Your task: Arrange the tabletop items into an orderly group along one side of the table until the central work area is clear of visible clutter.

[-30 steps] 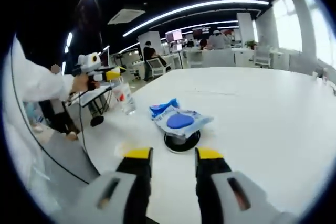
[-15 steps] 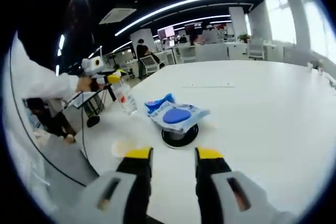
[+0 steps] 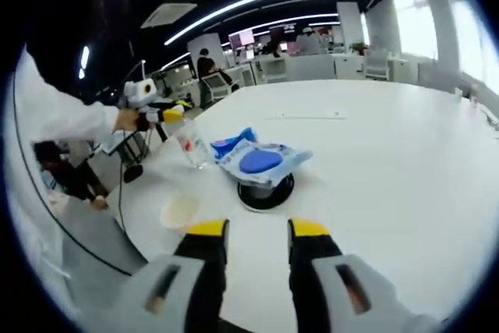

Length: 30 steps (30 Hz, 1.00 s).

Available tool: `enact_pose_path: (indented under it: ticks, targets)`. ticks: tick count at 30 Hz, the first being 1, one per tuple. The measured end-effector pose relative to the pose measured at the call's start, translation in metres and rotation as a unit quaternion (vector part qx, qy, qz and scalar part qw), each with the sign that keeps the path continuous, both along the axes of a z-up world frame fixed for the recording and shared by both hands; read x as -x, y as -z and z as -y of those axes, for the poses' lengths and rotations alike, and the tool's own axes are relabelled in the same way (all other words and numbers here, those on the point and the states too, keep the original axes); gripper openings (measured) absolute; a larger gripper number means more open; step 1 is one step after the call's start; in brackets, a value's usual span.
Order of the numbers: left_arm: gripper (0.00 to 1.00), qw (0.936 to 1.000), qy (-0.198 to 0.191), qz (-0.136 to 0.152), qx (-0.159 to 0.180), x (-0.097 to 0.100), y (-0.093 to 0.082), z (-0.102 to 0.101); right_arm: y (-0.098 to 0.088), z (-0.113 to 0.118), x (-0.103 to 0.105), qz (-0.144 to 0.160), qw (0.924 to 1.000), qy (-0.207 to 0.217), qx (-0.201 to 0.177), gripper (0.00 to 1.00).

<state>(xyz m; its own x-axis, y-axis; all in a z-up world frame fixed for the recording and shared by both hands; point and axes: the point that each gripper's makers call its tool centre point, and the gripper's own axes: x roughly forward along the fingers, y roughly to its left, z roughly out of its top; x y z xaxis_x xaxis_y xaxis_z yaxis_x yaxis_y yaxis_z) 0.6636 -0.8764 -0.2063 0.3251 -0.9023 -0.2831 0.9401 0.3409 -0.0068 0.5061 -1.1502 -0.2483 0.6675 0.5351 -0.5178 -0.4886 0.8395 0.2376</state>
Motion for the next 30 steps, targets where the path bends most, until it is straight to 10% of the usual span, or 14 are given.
enact_pose_path:
  ticks: [20,26,30]
  targets:
    - [0.27,0.9997,-0.018,-0.015,0.009,-0.001,-0.002,0.003,0.005,-0.01,0.013,-0.012,0.9999,-0.007,-0.007,0.28]
    - [0.85,0.9948,-0.09,-0.044,0.017,-0.009,0.002,-0.003,0.005,-0.014,0.014,-0.013,0.9998,-0.008,-0.011,0.29]
    - [0.97,0.9911,-0.122,-0.044,0.029,-0.011,-0.005,-0.014,0.004,-0.017,0.015,-0.012,0.9997,-0.009,-0.017,0.29]
